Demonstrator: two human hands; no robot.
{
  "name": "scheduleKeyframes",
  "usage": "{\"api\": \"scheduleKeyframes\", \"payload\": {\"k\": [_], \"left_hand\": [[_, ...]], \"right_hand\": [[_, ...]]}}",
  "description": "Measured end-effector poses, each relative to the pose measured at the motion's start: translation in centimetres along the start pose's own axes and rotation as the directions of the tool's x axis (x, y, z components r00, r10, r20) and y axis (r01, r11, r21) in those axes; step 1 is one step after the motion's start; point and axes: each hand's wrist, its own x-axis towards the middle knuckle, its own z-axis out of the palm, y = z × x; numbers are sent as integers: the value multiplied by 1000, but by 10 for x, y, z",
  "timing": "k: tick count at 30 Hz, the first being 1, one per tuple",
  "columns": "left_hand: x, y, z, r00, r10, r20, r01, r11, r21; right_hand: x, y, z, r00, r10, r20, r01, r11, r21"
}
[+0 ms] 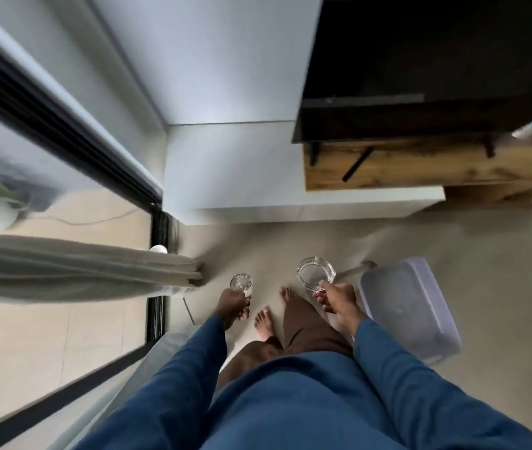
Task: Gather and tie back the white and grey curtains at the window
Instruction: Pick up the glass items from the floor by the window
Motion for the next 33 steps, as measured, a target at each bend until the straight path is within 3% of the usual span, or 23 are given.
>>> {"api": "scheduleKeyframes", "payload": {"k": [10,15,25,33], "left_hand": [[8,27,131,974,-87,210,-8,911,412],[21,36,207,951,-117,288,-4,922,387],[89,26,367,941,0,340,-235,723,650],[155,3,452,949,-101,299,-96,810,579]], "right_hand": [[33,85,-94,975,170,-143,-102,916,389],[81,112,-142,946,234,-225,-112,885,452],[204,144,-200,931,280,-235,-135,861,491],[290,158,-218,914,305,-266,-120,833,540]]}}
